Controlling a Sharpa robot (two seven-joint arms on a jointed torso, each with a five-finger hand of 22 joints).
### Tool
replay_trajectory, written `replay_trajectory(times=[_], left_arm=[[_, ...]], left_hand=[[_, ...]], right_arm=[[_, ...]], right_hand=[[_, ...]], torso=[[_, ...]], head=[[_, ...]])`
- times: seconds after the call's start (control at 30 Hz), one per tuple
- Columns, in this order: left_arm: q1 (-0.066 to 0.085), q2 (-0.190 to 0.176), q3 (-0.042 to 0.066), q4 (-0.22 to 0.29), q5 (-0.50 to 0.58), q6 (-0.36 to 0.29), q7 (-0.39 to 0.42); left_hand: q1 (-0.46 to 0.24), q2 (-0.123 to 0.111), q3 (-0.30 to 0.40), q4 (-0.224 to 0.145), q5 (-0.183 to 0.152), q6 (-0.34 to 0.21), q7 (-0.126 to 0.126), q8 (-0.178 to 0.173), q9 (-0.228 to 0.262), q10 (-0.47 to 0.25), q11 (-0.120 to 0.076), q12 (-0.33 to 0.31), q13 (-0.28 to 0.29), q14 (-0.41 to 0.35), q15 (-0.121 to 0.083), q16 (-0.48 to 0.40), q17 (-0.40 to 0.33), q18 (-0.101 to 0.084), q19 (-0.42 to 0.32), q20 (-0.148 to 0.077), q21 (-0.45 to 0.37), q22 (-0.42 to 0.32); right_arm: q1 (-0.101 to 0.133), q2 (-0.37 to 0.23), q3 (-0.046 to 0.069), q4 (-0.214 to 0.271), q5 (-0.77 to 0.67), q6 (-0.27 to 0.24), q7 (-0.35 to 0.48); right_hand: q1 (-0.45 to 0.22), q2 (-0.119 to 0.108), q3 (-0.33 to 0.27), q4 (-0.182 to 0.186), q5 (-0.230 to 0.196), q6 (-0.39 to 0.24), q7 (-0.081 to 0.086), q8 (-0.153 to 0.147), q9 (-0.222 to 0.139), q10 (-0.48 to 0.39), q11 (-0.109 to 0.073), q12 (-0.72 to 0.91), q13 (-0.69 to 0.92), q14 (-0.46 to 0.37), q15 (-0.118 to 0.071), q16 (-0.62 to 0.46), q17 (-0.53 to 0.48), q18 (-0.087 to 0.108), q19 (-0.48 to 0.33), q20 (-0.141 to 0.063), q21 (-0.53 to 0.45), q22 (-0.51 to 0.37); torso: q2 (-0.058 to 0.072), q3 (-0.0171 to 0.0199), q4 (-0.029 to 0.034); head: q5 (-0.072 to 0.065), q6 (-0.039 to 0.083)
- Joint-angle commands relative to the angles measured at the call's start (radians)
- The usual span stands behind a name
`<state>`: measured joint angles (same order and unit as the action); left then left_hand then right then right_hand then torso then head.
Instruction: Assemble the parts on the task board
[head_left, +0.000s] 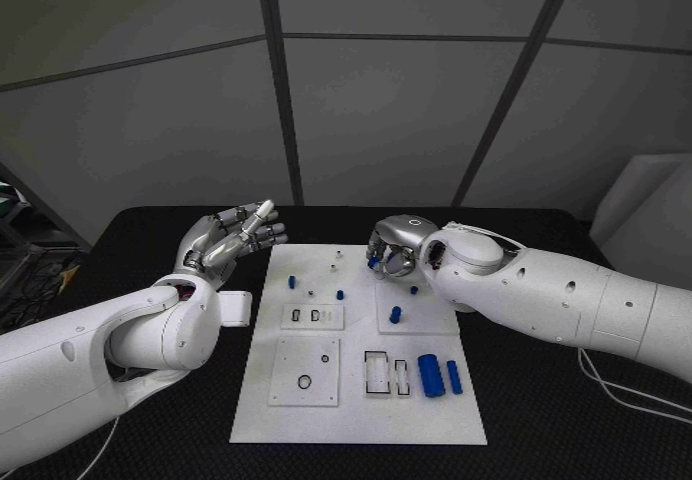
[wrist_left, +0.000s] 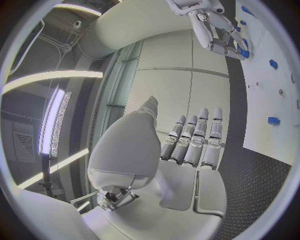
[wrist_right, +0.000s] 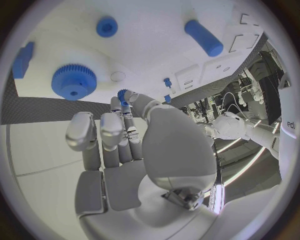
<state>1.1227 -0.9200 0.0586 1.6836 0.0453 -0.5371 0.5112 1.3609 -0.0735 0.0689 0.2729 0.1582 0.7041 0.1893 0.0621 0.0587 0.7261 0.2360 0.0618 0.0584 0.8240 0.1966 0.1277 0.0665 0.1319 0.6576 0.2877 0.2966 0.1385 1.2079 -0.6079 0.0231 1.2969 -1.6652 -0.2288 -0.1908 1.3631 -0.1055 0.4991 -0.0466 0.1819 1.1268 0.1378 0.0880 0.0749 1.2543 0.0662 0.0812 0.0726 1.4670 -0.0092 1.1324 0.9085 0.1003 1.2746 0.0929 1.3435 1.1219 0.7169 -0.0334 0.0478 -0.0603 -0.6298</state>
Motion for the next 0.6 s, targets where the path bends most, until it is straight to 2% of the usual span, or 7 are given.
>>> replay_trajectory(times=[0.03, 0.17, 0.27, 0.37, 0.6], left_arm=[[0.002, 0.0, 0.001, -0.003, -0.006, 0.01, 0.002], [0.002, 0.002, 0.001, -0.005, -0.006, 0.01, 0.002], [0.002, 0.004, 0.001, -0.007, -0.006, 0.011, 0.002], [0.002, 0.007, 0.001, -0.008, -0.006, 0.012, 0.001], [0.002, 0.012, 0.001, -0.01, -0.006, 0.013, 0.0]], left_hand=[[0.002, 0.009, 0.002, -0.006, -0.003, 0.005, 0.078, 0.001, 0.001, 0.009, -0.001, 0.003, 0.001, 0.009, 0.002, 0.001, 0.001, 0.032, 0.008, 0.0, 0.007, 0.001], [0.003, 0.009, 0.002, -0.007, -0.003, 0.007, 0.078, 0.001, 0.001, 0.01, -0.001, 0.003, 0.001, 0.008, 0.002, 0.0, 0.0, 0.031, 0.006, 0.0, 0.006, 0.0], [0.003, 0.009, 0.002, -0.008, -0.003, 0.007, 0.078, 0.001, 0.001, 0.011, -0.001, 0.003, 0.001, 0.007, 0.002, 0.0, 0.0, 0.03, 0.005, 0.0, 0.005, 0.0], [0.003, 0.01, 0.002, -0.008, -0.003, 0.007, 0.078, 0.001, 0.001, 0.012, -0.001, 0.003, 0.001, 0.006, 0.003, -0.001, 0.0, 0.03, 0.004, 0.0, 0.005, 0.0], [0.003, 0.01, 0.002, -0.008, -0.003, 0.008, 0.078, 0.001, 0.001, 0.012, -0.001, 0.003, 0.001, 0.006, 0.003, -0.001, 0.0, 0.03, 0.003, 0.0, 0.004, -0.001]], right_arm=[[0.007, 0.023, 0.001, -0.019, 0.011, -0.105, 0.008], [0.01, 0.06, 0.001, -0.06, 0.016, -0.125, 0.012], [0.011, 0.085, 0.001, -0.089, 0.023, -0.132, 0.018], [0.012, 0.11, 0.001, -0.116, 0.03, -0.129, 0.025], [0.013, 0.162, 0.001, -0.167, 0.04, -0.116, 0.037]], right_hand=[[0.006, 0.001, 0.008, -0.002, 0.005, 0.008, 0.0, 0.002, 0.001, 0.008, 0.0, -0.001, 0.001, 0.024, -0.006, 0.011, 0.007, -0.008, 0.009, 0.001, 0.01, 0.006], [0.006, 0.0, 0.01, -0.002, 0.006, 0.008, 0.0, 0.001, 0.0, 0.008, 0.0, -0.002, 0.0, 0.024, -0.006, 0.015, 0.01, -0.008, 0.011, 0.001, 0.012, 0.01], [0.004, -0.002, 0.011, -0.002, 0.006, 0.007, 0.001, 0.0, 0.0, 0.007, 0.001, -0.004, 0.0, 0.024, -0.006, 0.019, 0.013, -0.009, 0.011, 0.002, 0.014, 0.012], [0.004, -0.002, 0.012, -0.002, 0.006, 0.007, 0.001, 0.0, 0.0, 0.007, 0.001, -0.005, 0.0, 0.024, -0.005, 0.021, 0.016, -0.009, 0.011, 0.002, 0.015, 0.013], [0.002, -0.002, 0.014, 0.0, 0.006, 0.006, 0.002, -0.002, -0.001, 0.006, 0.002, -0.007, 0.0, 0.024, -0.005, 0.027, 0.02, -0.01, 0.013, 0.002, 0.018, 0.017]], torso=[[0.002, -0.0005, 0.0051], [0.004, -0.0004, 0.0066], [0.005, -0.001, 0.011], [0.006, -0.0006, 0.0083], [0.007, -0.0009, 0.0101]], head=[[0.002, 0.007], [0.006, 0.009], [0.003, 0.007], [0.007, 0.008], [0.008, 0.006]])
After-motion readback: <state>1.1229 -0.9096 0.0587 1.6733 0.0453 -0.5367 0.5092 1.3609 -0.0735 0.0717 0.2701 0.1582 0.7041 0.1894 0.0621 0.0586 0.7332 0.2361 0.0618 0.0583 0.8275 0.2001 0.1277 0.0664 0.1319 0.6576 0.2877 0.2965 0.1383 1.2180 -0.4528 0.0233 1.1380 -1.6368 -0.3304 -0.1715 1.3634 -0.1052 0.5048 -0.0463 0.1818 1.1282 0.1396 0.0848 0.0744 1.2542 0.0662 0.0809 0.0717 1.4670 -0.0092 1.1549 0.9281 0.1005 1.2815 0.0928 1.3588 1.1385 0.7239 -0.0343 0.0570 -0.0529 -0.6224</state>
